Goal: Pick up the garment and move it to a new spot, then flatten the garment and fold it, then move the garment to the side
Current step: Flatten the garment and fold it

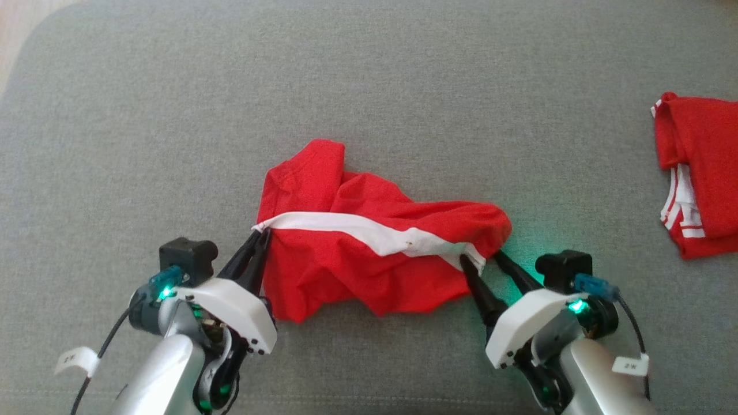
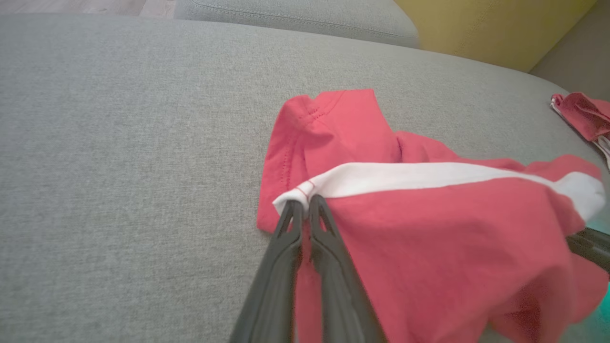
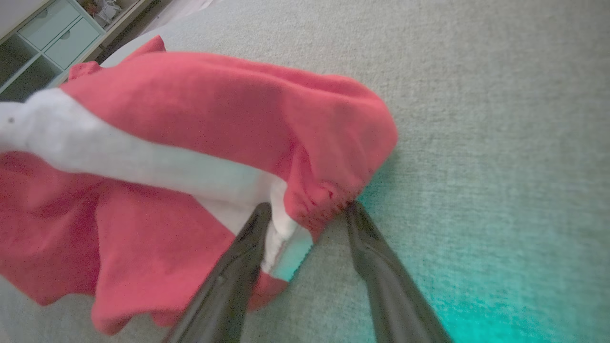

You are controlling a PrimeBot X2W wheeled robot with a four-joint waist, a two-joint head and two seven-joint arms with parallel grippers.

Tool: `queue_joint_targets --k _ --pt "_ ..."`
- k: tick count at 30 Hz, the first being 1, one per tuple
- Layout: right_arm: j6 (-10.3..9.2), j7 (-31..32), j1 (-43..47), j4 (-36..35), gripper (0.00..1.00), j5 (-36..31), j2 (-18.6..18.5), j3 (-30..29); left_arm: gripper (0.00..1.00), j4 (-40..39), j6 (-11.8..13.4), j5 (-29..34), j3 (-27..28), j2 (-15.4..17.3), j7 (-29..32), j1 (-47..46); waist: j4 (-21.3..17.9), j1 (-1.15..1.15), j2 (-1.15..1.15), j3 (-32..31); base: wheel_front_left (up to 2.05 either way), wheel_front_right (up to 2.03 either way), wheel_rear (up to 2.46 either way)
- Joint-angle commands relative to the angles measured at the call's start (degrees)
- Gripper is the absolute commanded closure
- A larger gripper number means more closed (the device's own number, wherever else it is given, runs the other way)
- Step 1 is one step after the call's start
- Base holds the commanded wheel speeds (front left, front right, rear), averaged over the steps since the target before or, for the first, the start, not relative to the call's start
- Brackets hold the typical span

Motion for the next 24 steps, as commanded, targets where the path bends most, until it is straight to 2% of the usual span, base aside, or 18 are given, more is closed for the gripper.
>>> queue_joint_targets --k 1,2,6,9,17,24 --pt "0.39 1.36 -0.57 0.87 0.82 0.82 -0.06 2.35 1.00 -2.09 0.32 0.57 2.00 0.83 -0.83 -2.98 0.14 0.00 0.00 0.13 0.00 0.00 0.00" --pt "0.39 1.69 -0.70 1.41 1.00 1.19 -0.06 2.66 1.00 -2.13 0.48 0.62 2.07 0.81 -1.18 -2.92 0.16 0.00 0.00 0.13 0.00 0.00 0.00" --pt "0.39 0.42 -0.89 0.10 1.00 1.42 -0.05 1.34 1.00 -2.66 1.01 1.03 2.83 1.30 -3.65 -2.70 -0.04 0.00 0.00 -0.22 0.00 0.00 0.00" --pt "0.39 -0.47 -0.75 -4.25 1.00 0.46 -0.66 -0.24 1.00 -4.46 1.81 1.72 3.68 1.90 -5.86 -2.73 -0.55 0.00 0.00 -0.84 0.00 0.00 0.00" --pt "0.39 2.60 -1.32 -24.37 1.00 -2.61 -4.76 -6.43 1.00 -13.97 4.34 5.21 5.79 3.97 -9.84 -5.82 -2.26 0.00 0.00 -3.18 0.00 0.00 0.00" --pt "0.39 7.47 -6.12 -40.34 1.00 -4.36 -6.01 -11.31 1.00 -22.92 6.26 7.47 7.72 3.89 -10.58 -12.98 -3.12 0.00 0.00 -5.99 0.00 0.00 0.00"
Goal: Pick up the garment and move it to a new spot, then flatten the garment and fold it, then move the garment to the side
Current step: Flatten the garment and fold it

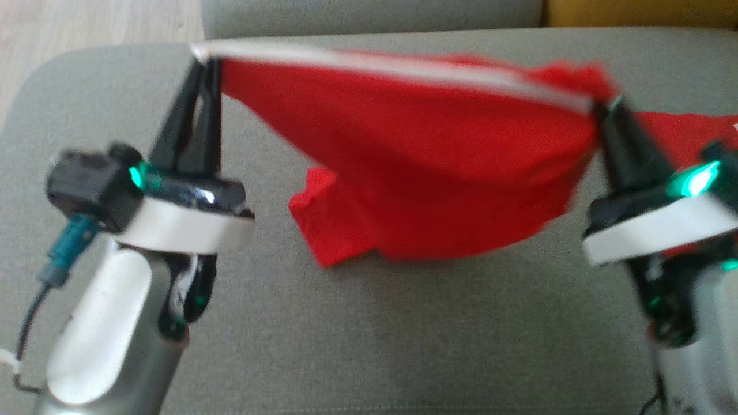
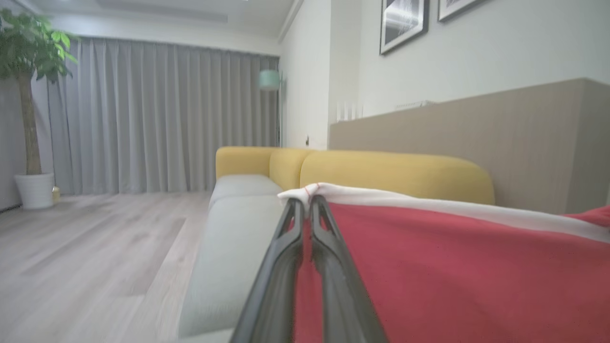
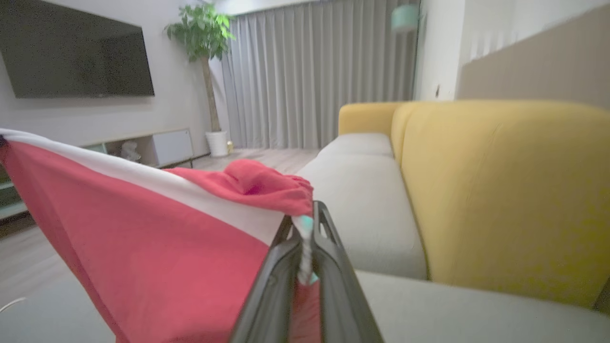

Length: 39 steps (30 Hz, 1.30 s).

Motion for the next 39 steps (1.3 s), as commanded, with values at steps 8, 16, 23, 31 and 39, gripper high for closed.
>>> queue_joint_targets --k 8,16,23,31,39 --pt "0.37 6.77 -6.11 -12.47 1.00 -1.61 0.28 -3.54 1.00 -7.99 1.50 1.54 3.04 1.63 3.55 -8.31 -1.31 0.00 0.00 -3.63 0.00 0.00 0.00" --pt "0.37 9.60 -6.09 -12.88 1.00 -0.69 1.54 -4.59 1.00 -6.29 1.34 0.46 2.37 0.74 4.91 -9.95 -1.87 0.00 0.00 -3.26 0.00 0.00 0.00" --pt "0.37 9.06 -13.20 -6.55 1.00 1.75 2.21 -4.35 1.00 1.56 -0.56 -1.08 2.78 -0.86 3.90 -17.14 -2.38 0.00 0.00 0.29 0.00 0.00 0.00" --pt "0.37 1.58 -35.77 16.94 1.00 5.33 3.39 -2.15 1.00 25.11 -5.27 -2.21 3.09 -5.10 0.14 -37.25 -2.22 0.00 0.00 4.60 0.00 0.00 0.00" --pt "0.37 -14.19 -51.76 47.26 1.00 6.77 5.10 2.88 1.00 49.38 -6.69 -1.62 5.08 -9.12 -3.10 -50.23 -3.10 0.00 0.00 4.11 0.00 0.00 0.00"
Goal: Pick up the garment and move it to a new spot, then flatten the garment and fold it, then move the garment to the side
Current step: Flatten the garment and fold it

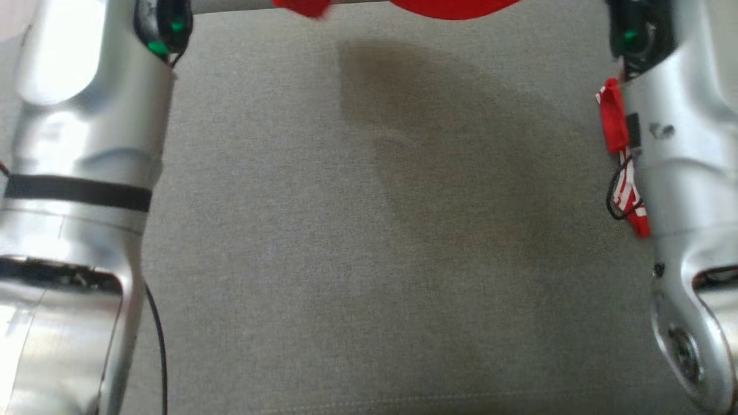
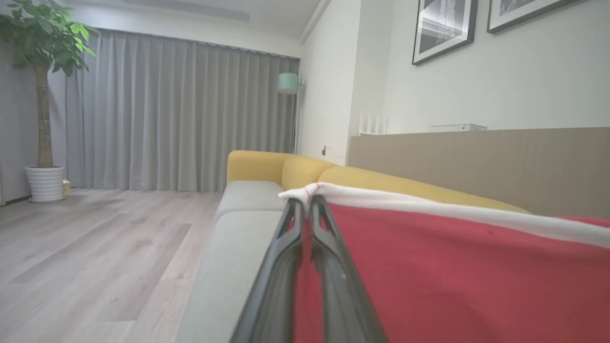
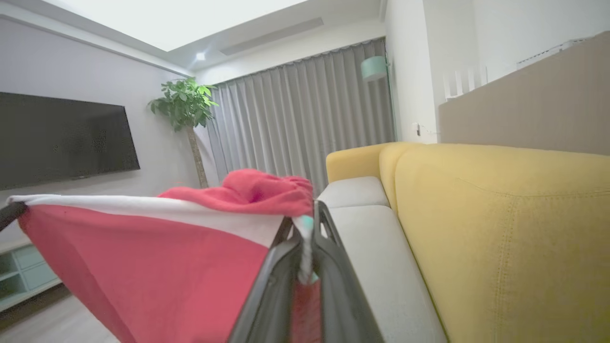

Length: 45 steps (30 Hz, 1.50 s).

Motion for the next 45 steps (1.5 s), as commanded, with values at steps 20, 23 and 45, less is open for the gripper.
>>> queue_joint_targets --k 20,23,45 --pt "0.37 -13.83 7.92 29.82 1.00 9.41 1.30 18.22 1.00 7.63 -1.05 -1.62 -0.86 -2.56 -0.58 19.27 1.34 0.00 0.00 8.14 0.00 0.00 0.00" --pt "0.37 -13.95 11.71 27.13 1.00 9.50 1.30 17.45 1.00 2.79 -0.01 -1.42 0.42 -2.56 -0.58 24.19 1.16 0.00 0.00 7.59 0.00 0.00 0.00" --pt "0.37 -4.53 71.97 -27.62 1.00 -0.58 1.29 1.87 1.00 -41.44 4.11 8.06 7.75 0.75 -0.20 76.97 0.89 0.00 0.00 -5.82 0.00 0.00 0.00"
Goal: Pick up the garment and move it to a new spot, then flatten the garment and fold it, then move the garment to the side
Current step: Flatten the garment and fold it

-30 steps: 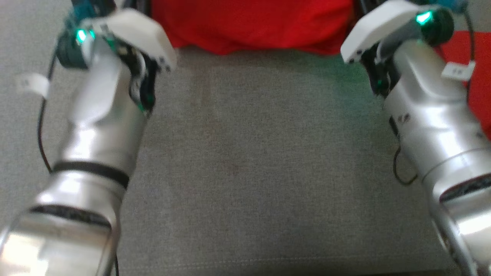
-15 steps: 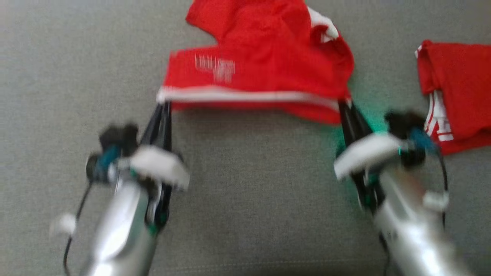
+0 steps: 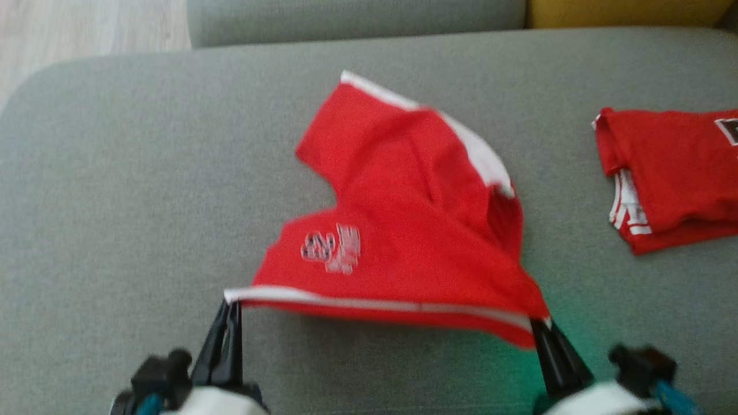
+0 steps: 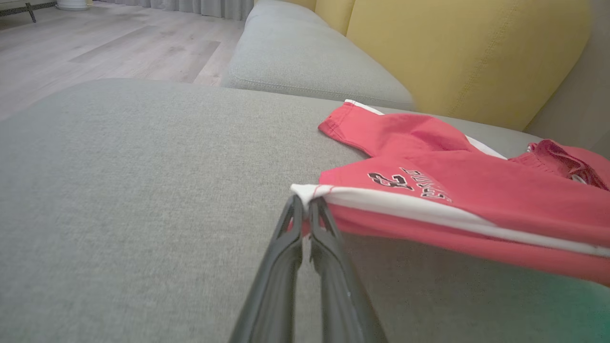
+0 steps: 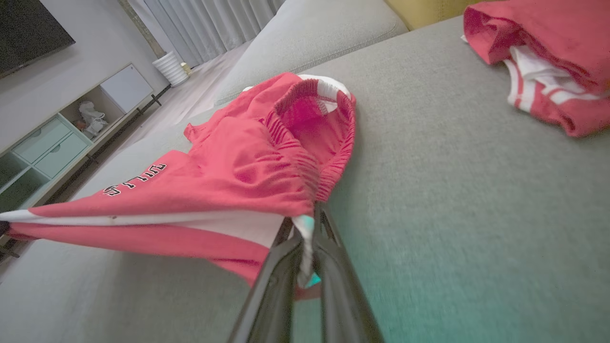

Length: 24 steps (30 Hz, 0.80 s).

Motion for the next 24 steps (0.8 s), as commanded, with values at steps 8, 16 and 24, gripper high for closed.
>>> queue_joint_targets --k 8,16,24 --pt "0.37 5.96 11.32 -14.29 1.00 -0.37 -0.36 -1.71 1.00 -10.86 2.66 -0.74 3.42 1.91 2.58 4.79 -0.99 0.01 0.00 -2.95 0.00 0.00 0.00" --pt "0.37 9.08 8.17 -15.45 1.00 0.30 -0.36 -2.58 1.00 -8.67 -1.21 -1.36 2.06 3.79 5.54 -4.67 -2.29 0.01 0.00 -0.30 0.00 0.00 0.00" --pt "0.37 11.32 -3.14 -13.22 1.00 1.79 -0.36 -2.56 1.00 -0.54 -6.36 -2.86 -0.15 3.60 11.36 -22.85 -4.68 0.01 0.00 6.87 0.00 0.00 0.00"
